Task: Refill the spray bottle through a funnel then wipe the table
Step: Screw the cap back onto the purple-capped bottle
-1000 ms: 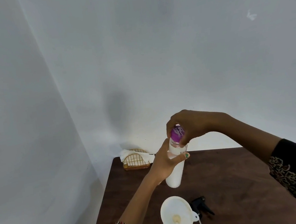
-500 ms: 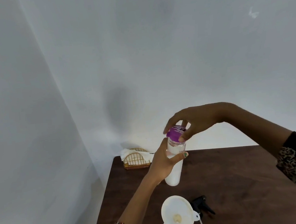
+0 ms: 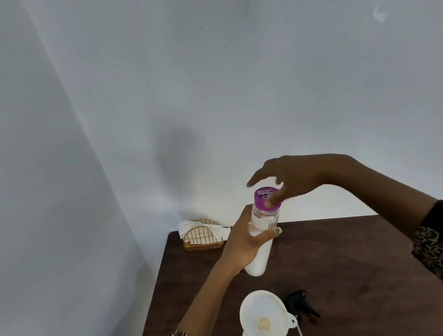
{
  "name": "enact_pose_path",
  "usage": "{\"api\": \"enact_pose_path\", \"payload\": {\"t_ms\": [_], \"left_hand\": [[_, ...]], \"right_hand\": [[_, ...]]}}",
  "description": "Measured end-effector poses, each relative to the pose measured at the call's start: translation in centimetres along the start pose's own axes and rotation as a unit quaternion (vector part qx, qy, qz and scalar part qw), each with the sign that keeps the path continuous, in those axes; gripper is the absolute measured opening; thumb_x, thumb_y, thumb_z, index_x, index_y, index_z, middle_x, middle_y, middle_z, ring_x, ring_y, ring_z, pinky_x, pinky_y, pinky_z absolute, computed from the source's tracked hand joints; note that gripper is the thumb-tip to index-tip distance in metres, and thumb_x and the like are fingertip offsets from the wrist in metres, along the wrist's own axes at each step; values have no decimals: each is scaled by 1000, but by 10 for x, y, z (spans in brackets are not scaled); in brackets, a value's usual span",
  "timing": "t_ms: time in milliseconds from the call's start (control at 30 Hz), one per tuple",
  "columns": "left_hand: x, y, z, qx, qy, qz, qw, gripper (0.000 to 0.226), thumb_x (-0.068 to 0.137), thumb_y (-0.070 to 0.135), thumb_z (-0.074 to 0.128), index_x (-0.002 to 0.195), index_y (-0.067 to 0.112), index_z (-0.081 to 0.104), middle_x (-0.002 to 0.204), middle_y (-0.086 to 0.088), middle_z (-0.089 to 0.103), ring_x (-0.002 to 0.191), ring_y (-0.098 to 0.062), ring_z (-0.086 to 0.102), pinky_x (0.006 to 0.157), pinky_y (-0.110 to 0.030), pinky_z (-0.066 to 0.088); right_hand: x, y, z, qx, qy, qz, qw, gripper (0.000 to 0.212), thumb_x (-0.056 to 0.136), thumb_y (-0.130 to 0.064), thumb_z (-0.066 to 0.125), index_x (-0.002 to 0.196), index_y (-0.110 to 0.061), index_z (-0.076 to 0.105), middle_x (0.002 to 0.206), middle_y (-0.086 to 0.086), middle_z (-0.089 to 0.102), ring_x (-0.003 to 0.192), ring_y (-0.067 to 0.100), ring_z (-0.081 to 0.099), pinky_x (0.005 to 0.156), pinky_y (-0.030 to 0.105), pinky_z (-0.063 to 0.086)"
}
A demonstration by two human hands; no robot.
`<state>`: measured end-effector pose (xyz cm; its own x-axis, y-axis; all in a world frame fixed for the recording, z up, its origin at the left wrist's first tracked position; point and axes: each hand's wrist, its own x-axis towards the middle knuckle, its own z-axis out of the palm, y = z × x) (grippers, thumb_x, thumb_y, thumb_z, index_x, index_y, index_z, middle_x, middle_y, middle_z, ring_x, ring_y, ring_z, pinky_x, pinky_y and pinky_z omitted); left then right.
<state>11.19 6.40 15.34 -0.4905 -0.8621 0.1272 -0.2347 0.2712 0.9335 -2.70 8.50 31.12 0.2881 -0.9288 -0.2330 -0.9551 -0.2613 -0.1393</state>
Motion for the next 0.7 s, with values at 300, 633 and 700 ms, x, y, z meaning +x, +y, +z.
{"api": "enact_pose_path", "payload": {"t_ms": [300,633,700], "left_hand": [[-1,5,0,-17,-8,1,1000,48,84,28,68,115,40,34,110,18,50,89,2,54,67,-4,42],[-4,2,2,-15,-7,6,1000,48,83,29,69,118,35,37,115,11,53,96,-6,55,73,-10,44],[-4,-1,0,-18,-8,3,1000,46,83,29,69,116,35,38,112,12,53,96,-6,56,73,-10,44]], "right_hand": [[7,2,7,39,9,-73,997,47,69,-3,75,107,-27,61,111,-4,55,105,15,49,86,35,54],[8,-10,15,-178,134,111,969,67,89,-67,19,59,-13,45,62,-1,48,56,11,43,61,27,33],[7,-5,8,-115,129,75,982,54,93,-58,31,79,-14,58,80,-3,56,74,15,53,66,28,37]]}}
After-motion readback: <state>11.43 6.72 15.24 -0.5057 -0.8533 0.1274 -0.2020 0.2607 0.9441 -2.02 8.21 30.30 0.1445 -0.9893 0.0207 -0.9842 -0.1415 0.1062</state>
